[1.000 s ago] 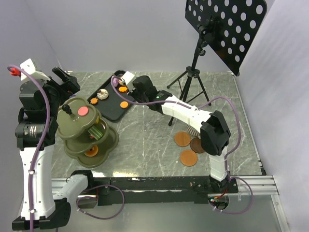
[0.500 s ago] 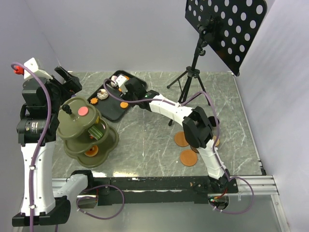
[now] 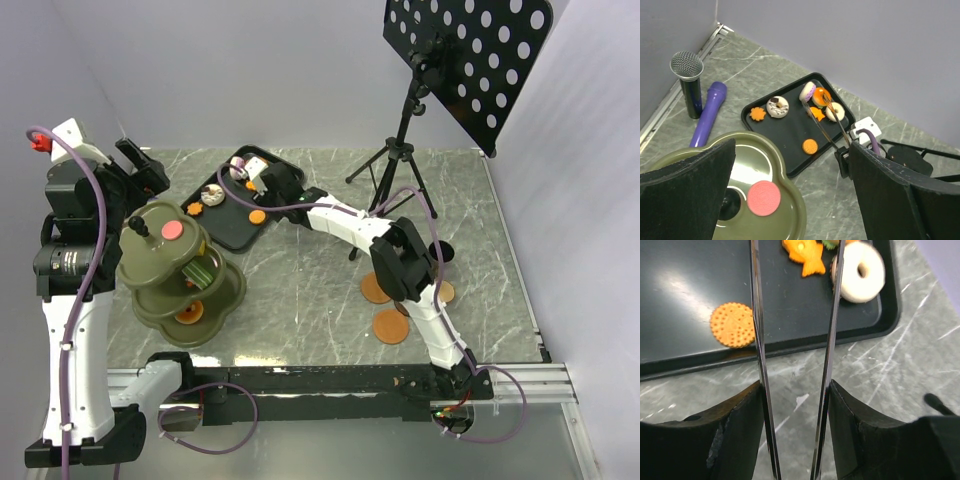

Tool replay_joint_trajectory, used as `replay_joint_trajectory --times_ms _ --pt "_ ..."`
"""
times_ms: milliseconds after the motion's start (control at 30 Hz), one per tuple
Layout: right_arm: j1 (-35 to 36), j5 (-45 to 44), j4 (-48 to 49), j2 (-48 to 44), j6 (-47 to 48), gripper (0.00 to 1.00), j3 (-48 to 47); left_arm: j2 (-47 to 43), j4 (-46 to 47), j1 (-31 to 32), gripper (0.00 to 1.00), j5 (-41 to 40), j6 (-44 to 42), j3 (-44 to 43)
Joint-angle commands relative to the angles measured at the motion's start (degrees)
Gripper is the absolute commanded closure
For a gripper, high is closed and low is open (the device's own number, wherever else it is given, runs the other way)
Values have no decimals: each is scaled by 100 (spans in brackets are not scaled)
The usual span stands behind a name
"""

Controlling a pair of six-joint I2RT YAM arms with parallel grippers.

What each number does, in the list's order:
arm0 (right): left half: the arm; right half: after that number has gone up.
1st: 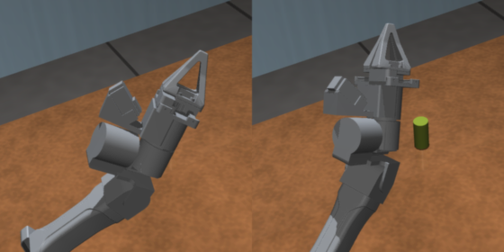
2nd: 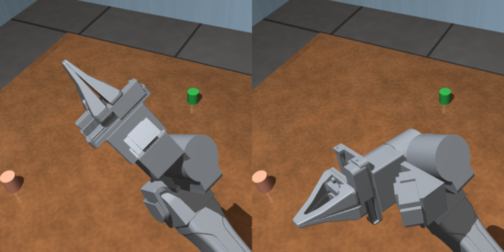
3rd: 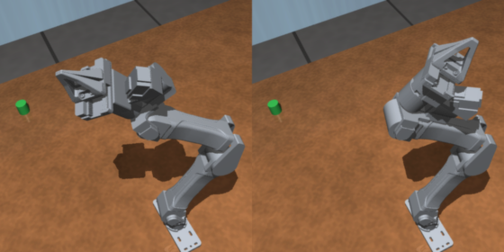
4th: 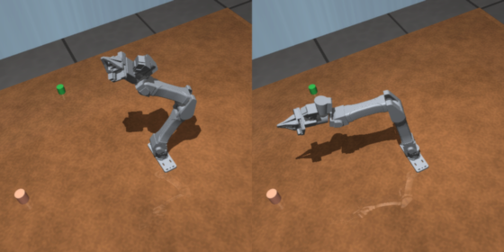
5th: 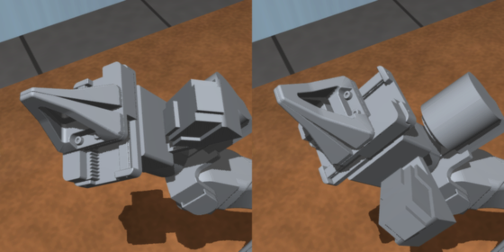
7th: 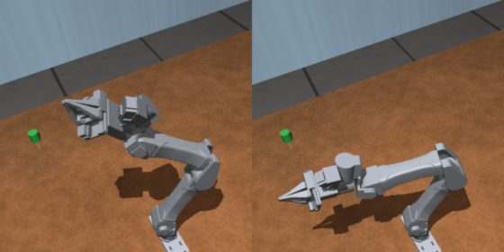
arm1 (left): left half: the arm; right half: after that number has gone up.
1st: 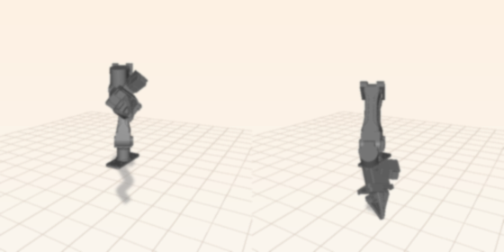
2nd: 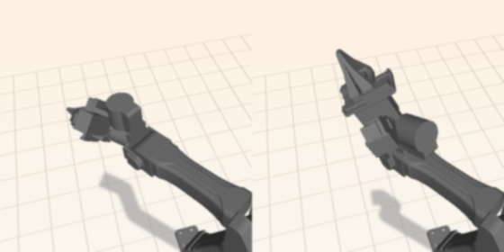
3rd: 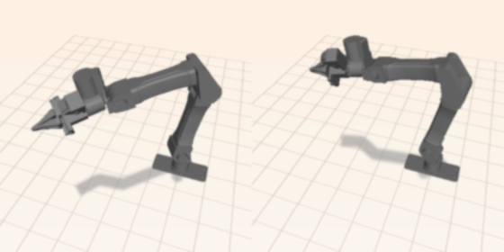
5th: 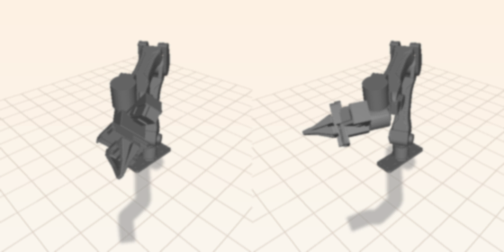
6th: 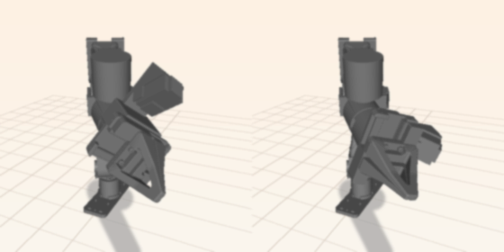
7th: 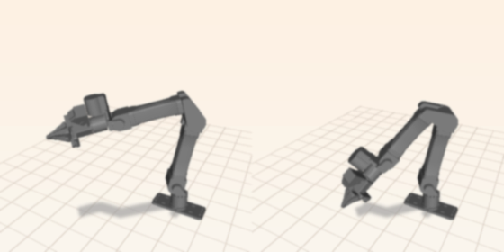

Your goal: Serve the afternoon tea

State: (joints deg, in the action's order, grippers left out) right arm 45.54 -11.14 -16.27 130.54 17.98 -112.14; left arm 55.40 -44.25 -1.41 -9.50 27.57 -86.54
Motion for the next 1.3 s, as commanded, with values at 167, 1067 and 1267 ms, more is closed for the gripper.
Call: replay_joint_trajectory --times_ms 167,1067,1267 --pt "-142 -29 203 603 -312 43 -914 -99 -31 62 0 97 -726 -21" --pt "-1 -371 353 1017 -321 41 -1267 -310 -66 686 0 -237 -1008 393" --pt "16 -381 265 1017 -295 43 -1100 -319 -66 686 0 -307 -991 357"
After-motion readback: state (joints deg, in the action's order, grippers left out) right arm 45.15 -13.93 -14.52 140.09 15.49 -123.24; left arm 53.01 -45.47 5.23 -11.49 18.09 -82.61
